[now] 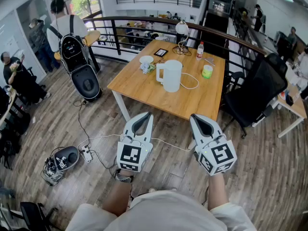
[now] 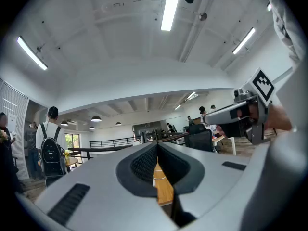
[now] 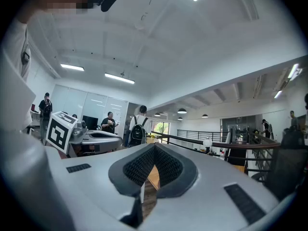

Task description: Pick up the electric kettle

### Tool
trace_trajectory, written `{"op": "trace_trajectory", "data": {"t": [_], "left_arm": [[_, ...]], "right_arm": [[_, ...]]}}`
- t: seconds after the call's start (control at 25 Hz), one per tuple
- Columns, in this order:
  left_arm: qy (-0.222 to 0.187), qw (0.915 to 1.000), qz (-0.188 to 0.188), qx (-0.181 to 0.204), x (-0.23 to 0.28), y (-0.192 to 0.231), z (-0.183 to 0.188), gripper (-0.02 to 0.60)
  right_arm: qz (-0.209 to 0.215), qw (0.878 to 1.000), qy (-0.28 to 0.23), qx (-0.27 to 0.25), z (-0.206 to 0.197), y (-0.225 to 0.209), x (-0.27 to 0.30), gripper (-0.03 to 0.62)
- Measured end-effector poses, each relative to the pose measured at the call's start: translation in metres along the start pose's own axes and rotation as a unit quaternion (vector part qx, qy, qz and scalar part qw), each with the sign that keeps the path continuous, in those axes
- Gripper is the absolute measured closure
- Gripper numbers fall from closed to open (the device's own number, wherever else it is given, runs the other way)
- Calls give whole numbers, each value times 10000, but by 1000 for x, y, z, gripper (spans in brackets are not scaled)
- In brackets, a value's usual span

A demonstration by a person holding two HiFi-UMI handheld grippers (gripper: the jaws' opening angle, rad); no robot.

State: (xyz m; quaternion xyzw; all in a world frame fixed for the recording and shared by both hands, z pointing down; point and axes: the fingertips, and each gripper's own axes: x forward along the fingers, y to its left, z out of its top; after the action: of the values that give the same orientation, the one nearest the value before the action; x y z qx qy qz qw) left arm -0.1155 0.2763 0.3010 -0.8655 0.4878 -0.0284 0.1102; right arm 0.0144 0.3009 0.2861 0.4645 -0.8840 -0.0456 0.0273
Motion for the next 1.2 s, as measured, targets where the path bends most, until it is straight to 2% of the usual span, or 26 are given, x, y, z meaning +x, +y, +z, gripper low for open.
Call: {"op": "trace_trajectory", "data": {"t": [0.36, 0.56, 0.72, 1.04, 1.2], "left_arm": [[35, 10000, 39, 7, 13, -12, 1, 575], [66, 9999, 86, 5, 21, -23, 0, 575], [94, 9998, 154, -9, 28, -37, 1, 575], [163, 9995, 269, -69, 45, -70, -8, 575], [218, 9994, 241, -77, 62, -75, -14, 575]], "right_arm": [[19, 10000, -67, 70, -1, -18, -6, 582], [193, 9988, -390, 205, 3, -28, -14, 581], [365, 9981, -460, 185, 3, -38, -25, 581], [702, 9963, -318, 371, -18, -65, -41, 582], [630, 9965, -333, 446, -22, -86, -41, 582]]}}
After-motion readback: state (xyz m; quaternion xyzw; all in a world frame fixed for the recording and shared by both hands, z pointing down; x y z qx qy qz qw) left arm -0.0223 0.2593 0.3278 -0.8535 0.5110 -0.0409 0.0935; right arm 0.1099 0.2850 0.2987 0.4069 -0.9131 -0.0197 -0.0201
